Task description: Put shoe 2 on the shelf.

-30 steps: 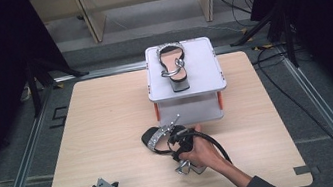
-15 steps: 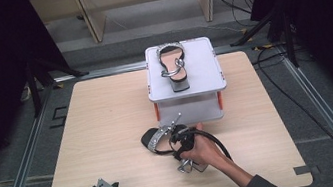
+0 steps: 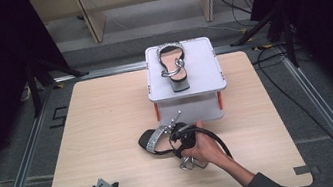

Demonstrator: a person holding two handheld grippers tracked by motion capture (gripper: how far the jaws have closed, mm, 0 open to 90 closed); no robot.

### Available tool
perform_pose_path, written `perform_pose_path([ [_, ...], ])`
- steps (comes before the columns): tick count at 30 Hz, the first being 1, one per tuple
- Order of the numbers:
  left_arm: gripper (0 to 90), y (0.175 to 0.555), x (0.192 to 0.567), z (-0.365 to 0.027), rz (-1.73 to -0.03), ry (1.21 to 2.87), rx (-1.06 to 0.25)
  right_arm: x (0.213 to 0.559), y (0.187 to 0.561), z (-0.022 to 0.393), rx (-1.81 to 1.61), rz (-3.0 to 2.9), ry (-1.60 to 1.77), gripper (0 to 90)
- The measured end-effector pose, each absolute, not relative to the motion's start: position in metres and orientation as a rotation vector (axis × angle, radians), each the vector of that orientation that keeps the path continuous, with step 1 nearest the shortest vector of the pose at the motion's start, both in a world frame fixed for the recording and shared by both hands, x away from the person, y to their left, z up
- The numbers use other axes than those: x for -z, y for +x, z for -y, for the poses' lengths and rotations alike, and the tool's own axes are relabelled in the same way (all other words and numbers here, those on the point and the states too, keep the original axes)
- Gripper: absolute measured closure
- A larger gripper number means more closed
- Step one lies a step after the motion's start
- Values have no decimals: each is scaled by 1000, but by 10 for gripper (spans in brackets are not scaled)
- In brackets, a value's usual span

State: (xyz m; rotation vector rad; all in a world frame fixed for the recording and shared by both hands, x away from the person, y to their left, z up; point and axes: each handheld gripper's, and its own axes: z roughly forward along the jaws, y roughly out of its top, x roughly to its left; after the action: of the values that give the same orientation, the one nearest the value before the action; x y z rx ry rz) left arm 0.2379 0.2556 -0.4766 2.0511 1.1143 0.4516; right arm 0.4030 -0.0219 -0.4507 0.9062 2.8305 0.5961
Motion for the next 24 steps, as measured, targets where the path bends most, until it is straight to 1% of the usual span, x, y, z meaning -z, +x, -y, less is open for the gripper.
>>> perform_pose_path([
  [6,278,238,476,-256,-1117,2058,-450,430,404,20,-621,-2835,848,427],
  [9,278,239,477,-255,-1116,2041,-449,415,403,16,-643,-2835,853,427],
  [10,278,238,476,-256,-1122,2065,-445,410,405,16,-660,-2842,837,427],
  [12,278,238,477,-255,-1123,2045,-445,399,405,13,-664,-2864,861,427],
  [14,278,239,476,-257,-1123,2074,-464,390,407,10,-670,-2875,834,427],
  [17,279,239,477,-257,-1125,2070,-463,375,407,4,-646,-2895,849,427],
  [18,279,238,476,-256,-1120,2060,-443,369,408,2,-650,-2895,815,427],
  [19,279,239,477,-257,-1124,2074,-465,364,409,0,-650,-2902,802,427],
  [21,279,238,476,-257,-1127,2061,-444,353,410,-5,-656,-2904,797,427],
  [24,279,239,475,-258,-1119,2078,-460,336,410,-13,-662,-2888,767,427],
])
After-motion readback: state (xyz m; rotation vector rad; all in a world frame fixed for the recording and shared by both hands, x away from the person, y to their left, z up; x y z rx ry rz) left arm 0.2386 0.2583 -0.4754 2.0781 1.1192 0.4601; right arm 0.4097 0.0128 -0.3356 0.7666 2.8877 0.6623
